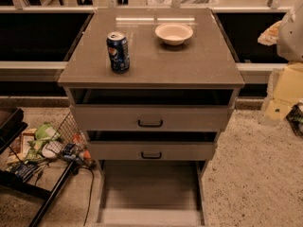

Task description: Close bottom drawer

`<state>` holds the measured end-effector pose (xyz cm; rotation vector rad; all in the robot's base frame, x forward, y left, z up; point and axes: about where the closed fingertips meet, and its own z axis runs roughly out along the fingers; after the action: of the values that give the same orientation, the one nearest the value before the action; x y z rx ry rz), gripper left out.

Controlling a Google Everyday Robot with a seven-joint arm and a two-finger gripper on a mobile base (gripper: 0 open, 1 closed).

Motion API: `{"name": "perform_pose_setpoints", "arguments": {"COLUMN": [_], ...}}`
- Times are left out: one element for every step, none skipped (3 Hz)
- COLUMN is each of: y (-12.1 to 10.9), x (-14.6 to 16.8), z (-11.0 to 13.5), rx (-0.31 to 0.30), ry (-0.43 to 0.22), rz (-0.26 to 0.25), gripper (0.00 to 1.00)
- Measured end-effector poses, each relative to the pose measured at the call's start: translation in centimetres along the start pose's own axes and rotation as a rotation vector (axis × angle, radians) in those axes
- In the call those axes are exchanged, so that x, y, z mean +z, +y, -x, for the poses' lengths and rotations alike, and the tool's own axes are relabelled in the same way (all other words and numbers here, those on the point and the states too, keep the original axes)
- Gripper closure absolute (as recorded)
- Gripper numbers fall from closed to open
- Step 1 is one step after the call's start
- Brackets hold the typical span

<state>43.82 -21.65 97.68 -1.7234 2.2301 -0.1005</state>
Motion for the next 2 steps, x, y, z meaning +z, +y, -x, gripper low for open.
{"name": "perform_pose_setpoints", "arguments": {"y": [0.0,-0.36], "x": [0.0,-0.32], "z": [0.0,0.15], "rx": [0.0,-0.001], "ry": [0.0,-0.006], "rz": [0.0,-0.037], "gripper": [0.0,0.0]}}
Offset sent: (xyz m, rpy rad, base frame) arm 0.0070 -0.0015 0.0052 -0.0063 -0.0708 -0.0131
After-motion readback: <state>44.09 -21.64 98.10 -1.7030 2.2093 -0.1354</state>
